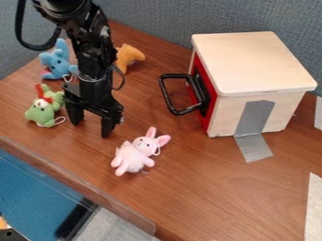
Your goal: Moves a pink toy to the right side of the table
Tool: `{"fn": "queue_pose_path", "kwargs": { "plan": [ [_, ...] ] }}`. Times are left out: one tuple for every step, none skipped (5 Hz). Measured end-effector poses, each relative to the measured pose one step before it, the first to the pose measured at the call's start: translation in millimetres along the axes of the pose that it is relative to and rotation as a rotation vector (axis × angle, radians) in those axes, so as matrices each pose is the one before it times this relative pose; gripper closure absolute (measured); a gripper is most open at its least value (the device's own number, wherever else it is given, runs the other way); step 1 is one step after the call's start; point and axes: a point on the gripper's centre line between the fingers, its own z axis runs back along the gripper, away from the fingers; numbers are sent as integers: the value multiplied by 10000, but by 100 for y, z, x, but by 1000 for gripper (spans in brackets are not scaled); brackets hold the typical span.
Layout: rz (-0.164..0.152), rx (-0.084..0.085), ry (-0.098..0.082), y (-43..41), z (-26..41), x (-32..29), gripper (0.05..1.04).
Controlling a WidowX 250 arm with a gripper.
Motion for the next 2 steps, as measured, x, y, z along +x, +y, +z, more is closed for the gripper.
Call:
{"fn": "queue_pose_path", "kwargs": {
  "plan": [
    [11, -62, 72, -147, -83, -104, 83],
    [-692, -633, -35, -1011, 2054, -1018, 83]
  ]
}}
